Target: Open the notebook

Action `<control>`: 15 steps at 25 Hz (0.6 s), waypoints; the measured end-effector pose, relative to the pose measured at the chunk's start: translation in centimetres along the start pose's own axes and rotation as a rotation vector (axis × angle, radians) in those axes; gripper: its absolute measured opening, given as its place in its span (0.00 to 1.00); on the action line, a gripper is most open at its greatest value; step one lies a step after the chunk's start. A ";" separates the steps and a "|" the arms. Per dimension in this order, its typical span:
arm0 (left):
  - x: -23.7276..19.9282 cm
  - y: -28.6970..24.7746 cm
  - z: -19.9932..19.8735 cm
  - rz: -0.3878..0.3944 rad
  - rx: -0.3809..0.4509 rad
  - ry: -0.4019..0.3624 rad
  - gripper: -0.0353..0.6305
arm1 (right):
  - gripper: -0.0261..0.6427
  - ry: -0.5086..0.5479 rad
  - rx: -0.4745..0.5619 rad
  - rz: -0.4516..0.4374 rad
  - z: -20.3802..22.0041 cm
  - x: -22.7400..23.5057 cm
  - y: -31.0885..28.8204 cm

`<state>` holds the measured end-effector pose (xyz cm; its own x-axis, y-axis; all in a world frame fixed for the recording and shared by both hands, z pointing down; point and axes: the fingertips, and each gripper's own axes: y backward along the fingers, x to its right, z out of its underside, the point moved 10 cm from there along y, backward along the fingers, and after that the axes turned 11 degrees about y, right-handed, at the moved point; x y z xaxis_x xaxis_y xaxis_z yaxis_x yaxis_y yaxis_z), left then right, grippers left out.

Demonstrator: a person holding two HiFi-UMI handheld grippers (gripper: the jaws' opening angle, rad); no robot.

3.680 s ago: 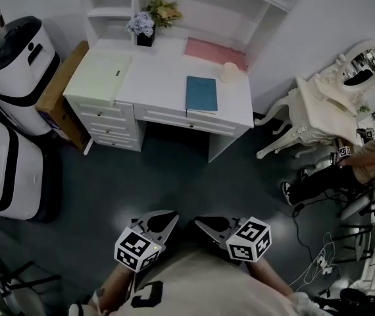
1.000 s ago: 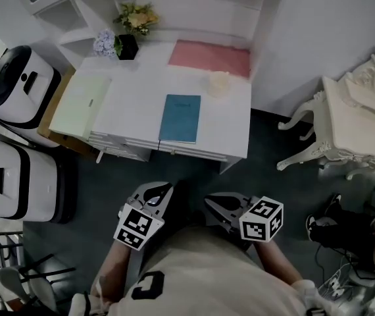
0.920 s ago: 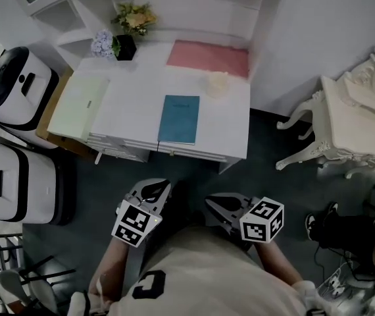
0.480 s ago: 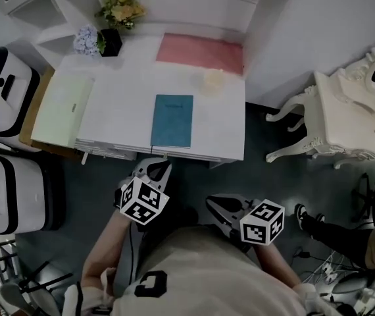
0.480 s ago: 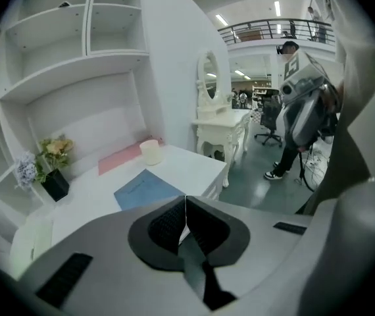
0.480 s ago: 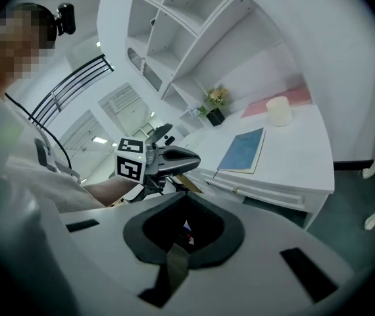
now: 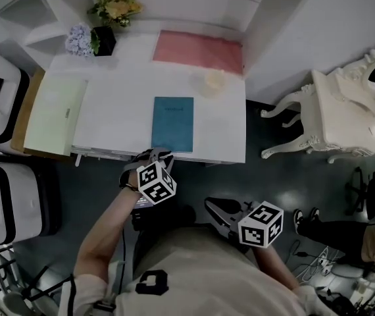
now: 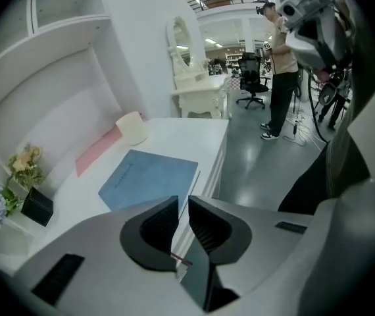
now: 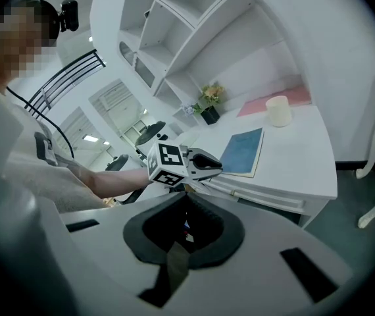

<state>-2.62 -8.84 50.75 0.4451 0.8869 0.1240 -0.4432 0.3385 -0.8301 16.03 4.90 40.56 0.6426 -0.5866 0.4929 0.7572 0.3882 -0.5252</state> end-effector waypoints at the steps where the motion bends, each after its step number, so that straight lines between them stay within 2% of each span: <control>1: 0.0 -0.5 0.1 0.007 -0.011 -0.004 0.13 | 0.07 0.001 -0.004 0.005 -0.1 0.0 -0.1; 3: -0.2 -1.2 0.0 0.017 -0.028 -0.008 0.26 | 0.07 -0.001 -0.011 0.014 -0.3 0.0 -0.2; 11: -0.8 -3.5 -0.4 -0.014 -0.066 -0.131 0.27 | 0.07 -0.019 -0.022 0.021 -0.8 0.5 -1.1; 15: -0.5 -4.4 -0.2 -0.021 -0.077 -0.160 0.27 | 0.07 -0.025 -0.015 0.021 -0.9 0.7 -1.3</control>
<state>-0.70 -10.85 54.20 0.3217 0.9206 0.2213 -0.3714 0.3376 -0.8649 15.37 3.33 40.99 0.6616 -0.5601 0.4987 0.7416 0.3897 -0.5461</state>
